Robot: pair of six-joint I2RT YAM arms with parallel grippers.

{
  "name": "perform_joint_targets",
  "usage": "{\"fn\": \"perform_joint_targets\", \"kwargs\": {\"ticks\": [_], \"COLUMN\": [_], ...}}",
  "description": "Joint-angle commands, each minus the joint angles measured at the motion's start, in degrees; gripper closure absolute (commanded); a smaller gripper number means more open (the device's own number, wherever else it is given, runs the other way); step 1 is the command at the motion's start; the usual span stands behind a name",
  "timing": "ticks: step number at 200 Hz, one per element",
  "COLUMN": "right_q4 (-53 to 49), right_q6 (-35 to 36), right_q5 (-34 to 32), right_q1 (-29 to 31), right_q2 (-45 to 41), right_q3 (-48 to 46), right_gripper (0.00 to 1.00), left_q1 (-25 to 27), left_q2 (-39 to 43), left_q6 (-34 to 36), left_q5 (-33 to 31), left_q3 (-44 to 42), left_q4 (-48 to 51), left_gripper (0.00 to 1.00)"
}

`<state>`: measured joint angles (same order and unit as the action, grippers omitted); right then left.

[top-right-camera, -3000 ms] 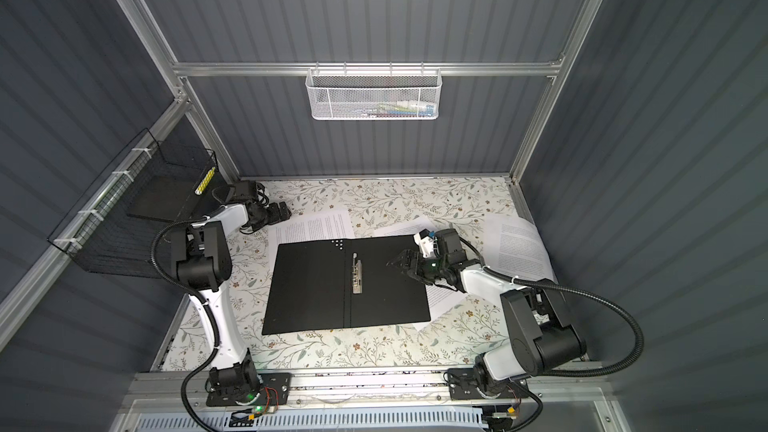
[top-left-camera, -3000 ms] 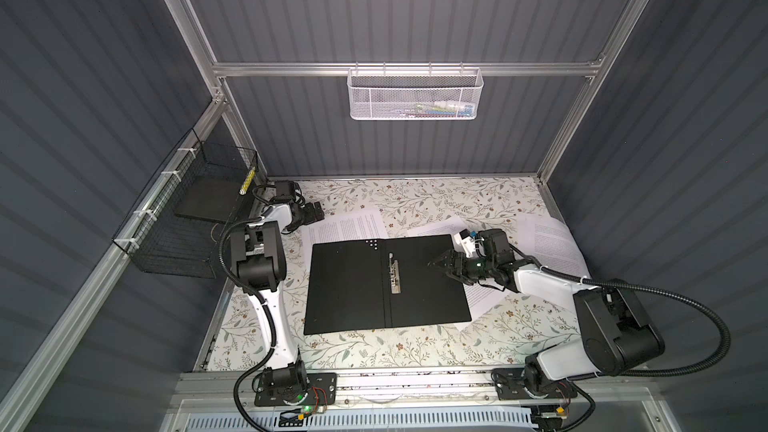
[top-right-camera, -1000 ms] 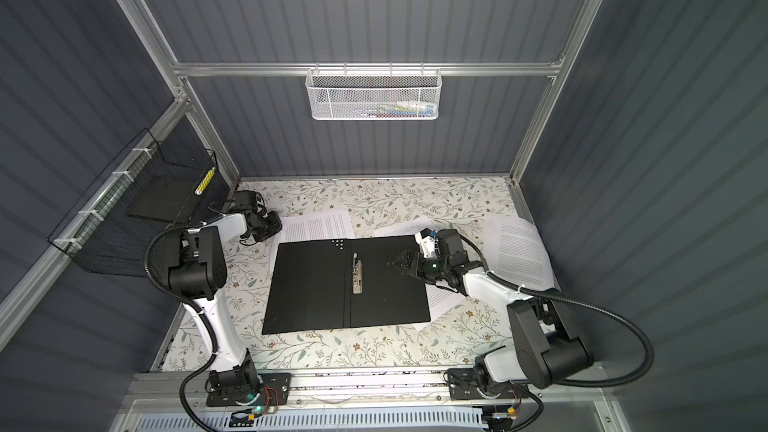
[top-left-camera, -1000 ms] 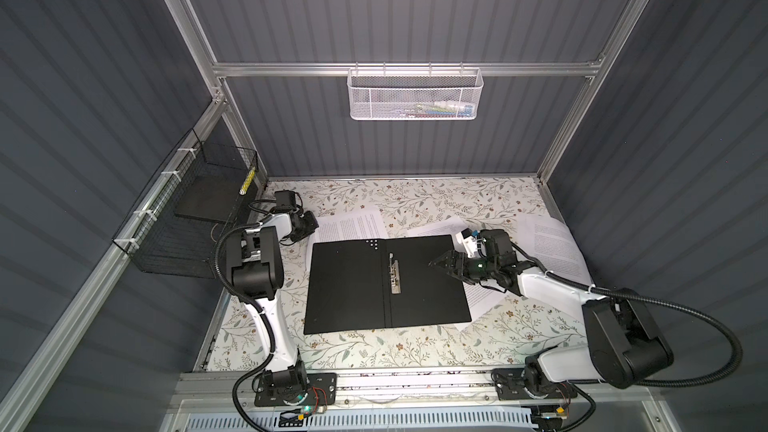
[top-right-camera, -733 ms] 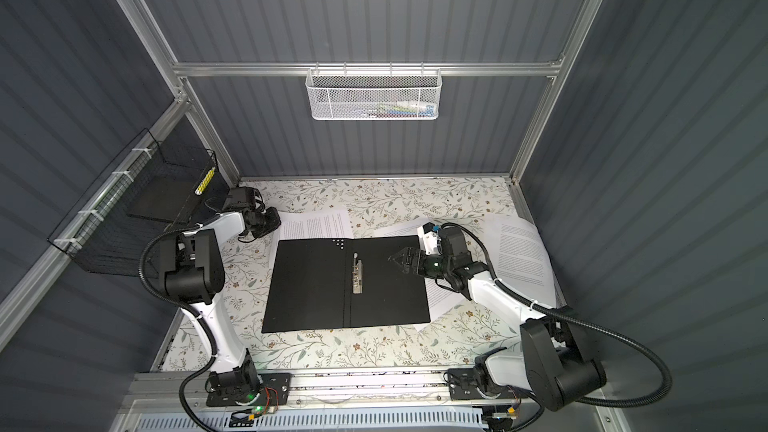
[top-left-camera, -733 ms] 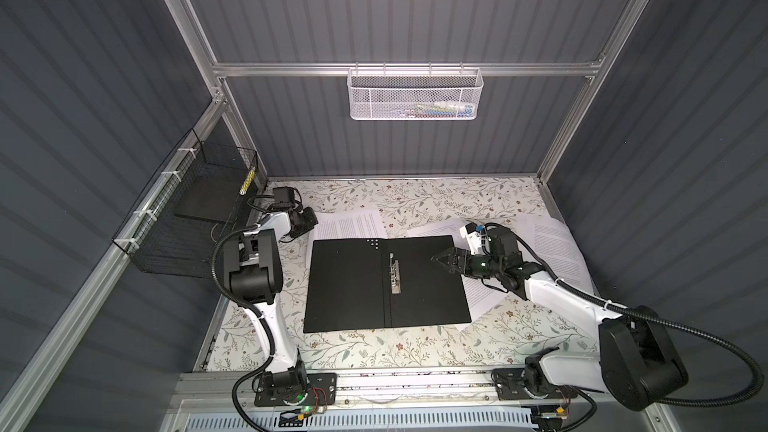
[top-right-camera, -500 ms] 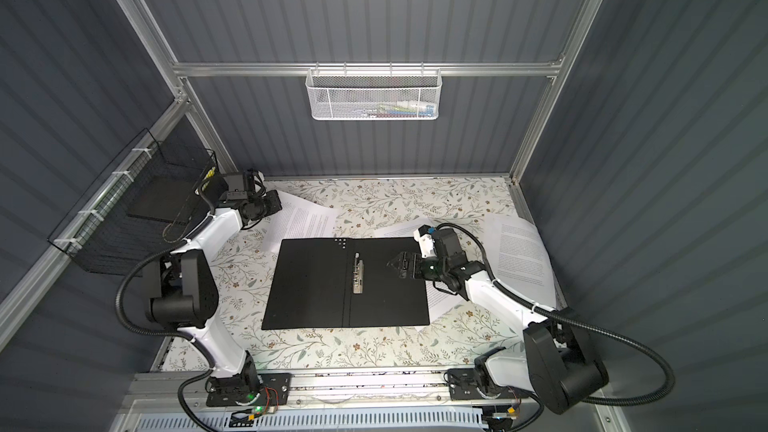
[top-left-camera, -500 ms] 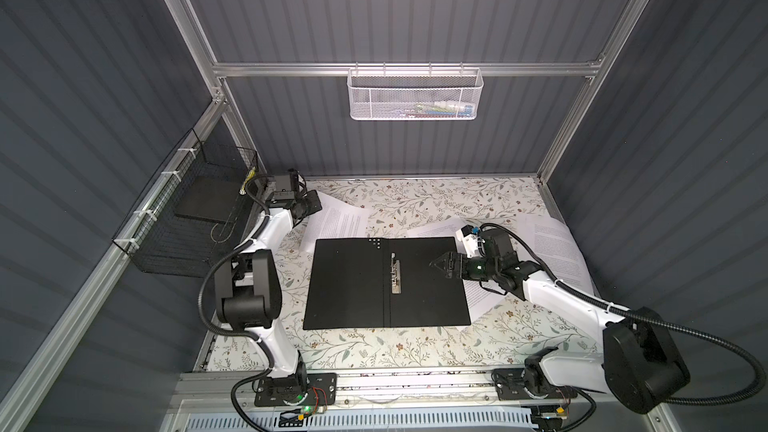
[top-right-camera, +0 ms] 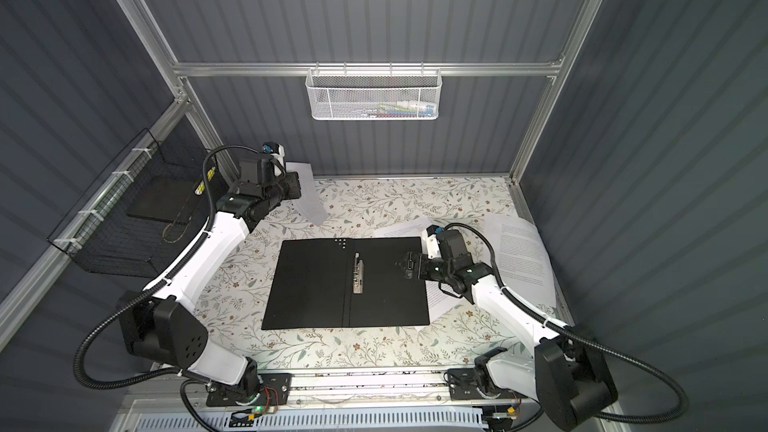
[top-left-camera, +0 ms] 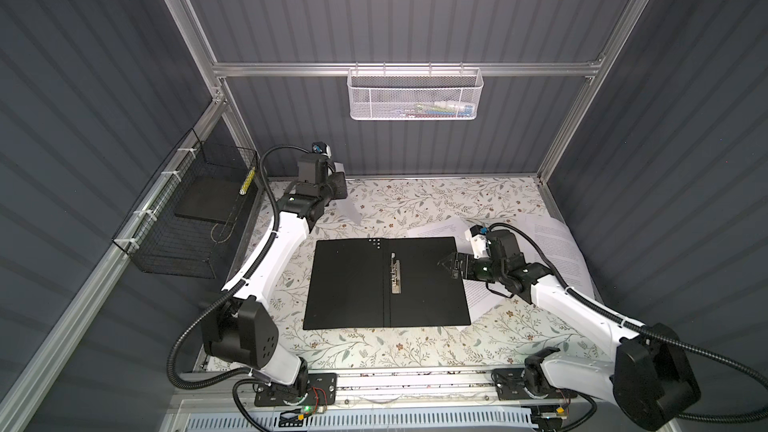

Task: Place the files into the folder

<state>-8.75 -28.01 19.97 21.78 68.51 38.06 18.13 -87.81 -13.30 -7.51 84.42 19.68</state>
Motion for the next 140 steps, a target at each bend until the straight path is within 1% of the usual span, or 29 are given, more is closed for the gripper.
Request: {"fn": "perform_joint_targets", "kwargs": {"ticks": [1, 9, 22, 34, 61, 77, 95, 107, 118, 140], "right_q4": [-2.1, -2.4, -3.0, -3.6, -3.9, -4.5, -5.0, -4.4, -4.3, -5.2], "right_q6": [-0.1, -0.5, -1.3, -2.2, -4.2, -4.9, -5.8, -6.3, -6.2, -5.6], "right_q5": [-1.3, 1.0, 1.0, 0.4, -0.1, -0.1, 0.0, 1.3, 2.2, 2.0], "right_q1": [-2.2, -3.2, -4.7, -6.2, -9.5, -11.3, -13.6, -14.9, -15.4, -15.6], "right_q2": [-1.4, -1.6, -2.1, -2.8, -4.8, -6.6, -7.6, -8.5, -9.1, -9.7], "right_q3": [1.1, 1.1, 1.0, 0.8, -0.3, -0.7, -1.3, -1.9, -1.9, -1.4], "right_gripper": [0.01, 0.01, 0.01, 0.01, 0.01, 0.01, 0.01, 0.01, 0.01, 0.01], "left_q1": [4.9, 6.6, 9.0, 11.7, 18.5, 22.9, 26.4, 27.8, 28.1, 28.1], "left_q2": [0.7, 0.3, -1.3, -3.3, -7.8, -10.6, -12.8, -13.2, -12.8, -11.2], "left_q6": [-5.1, -7.1, -10.2, -12.1, -13.9, -14.2, -15.0, -15.6, -16.0, -16.3], "left_q5": [2.9, 3.3, 5.7, 6.7, 8.5, 7.8, 7.6, 6.5, 4.4, -3.1], "left_q3": [1.1, 1.6, 3.0, 5.3, 11.3, 15.7, 19.3, 19.9, 19.6, 16.4], "left_q4": [1.7, 1.5, 0.9, 1.1, 0.8, 2.1, 2.5, 2.4, 2.8, 3.5], "left_gripper": [1.0, 1.0, 1.0, 1.0, 1.0, 1.0, 1.0, 1.0, 1.0, 1.0]}}
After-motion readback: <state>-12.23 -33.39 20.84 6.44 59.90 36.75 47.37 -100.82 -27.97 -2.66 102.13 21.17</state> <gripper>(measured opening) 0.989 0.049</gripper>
